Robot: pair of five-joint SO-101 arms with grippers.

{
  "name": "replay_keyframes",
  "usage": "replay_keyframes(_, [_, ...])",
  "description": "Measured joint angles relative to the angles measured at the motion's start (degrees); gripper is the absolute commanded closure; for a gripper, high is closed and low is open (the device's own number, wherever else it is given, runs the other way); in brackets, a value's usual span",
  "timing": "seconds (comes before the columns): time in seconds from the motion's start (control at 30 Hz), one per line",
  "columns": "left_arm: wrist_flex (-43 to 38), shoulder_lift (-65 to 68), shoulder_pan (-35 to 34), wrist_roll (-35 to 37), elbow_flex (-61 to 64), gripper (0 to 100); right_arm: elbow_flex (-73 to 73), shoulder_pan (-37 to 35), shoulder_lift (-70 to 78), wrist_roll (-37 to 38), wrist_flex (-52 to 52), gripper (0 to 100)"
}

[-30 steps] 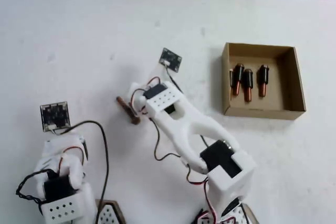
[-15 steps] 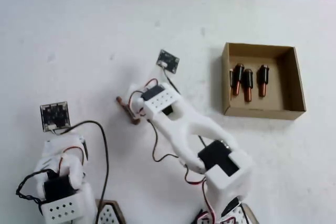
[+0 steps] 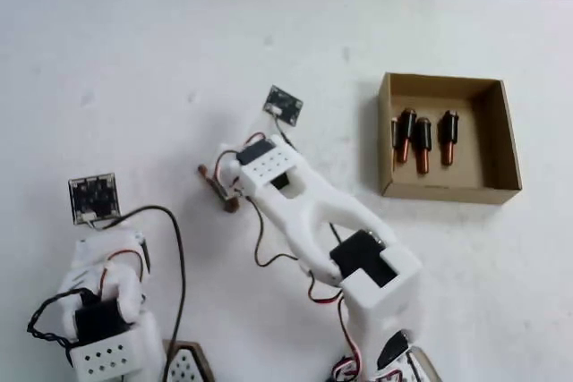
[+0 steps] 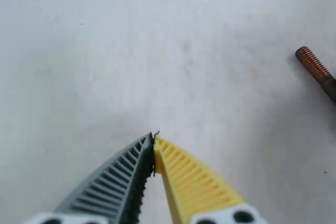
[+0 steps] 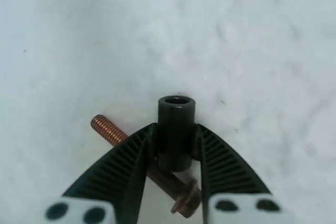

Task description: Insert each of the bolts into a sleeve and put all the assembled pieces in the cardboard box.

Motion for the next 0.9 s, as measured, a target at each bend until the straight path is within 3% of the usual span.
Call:
replay_keyframes(0.5, [0.0, 0.0, 0.0, 0.0, 0.0, 98, 0.7, 11.1, -3.3, 46.3, 16.7, 91.1])
replay_keyframes(0.73, [0.0, 0.0, 0.0, 0.0, 0.0, 98, 0.8, 13.5, -3.3, 56.4, 17.2, 90.8])
replay_keyframes(0.9, [0.0, 0.0, 0.0, 0.0, 0.0, 98, 0.8, 13.9, -3.3, 59.2, 17.3, 90.7])
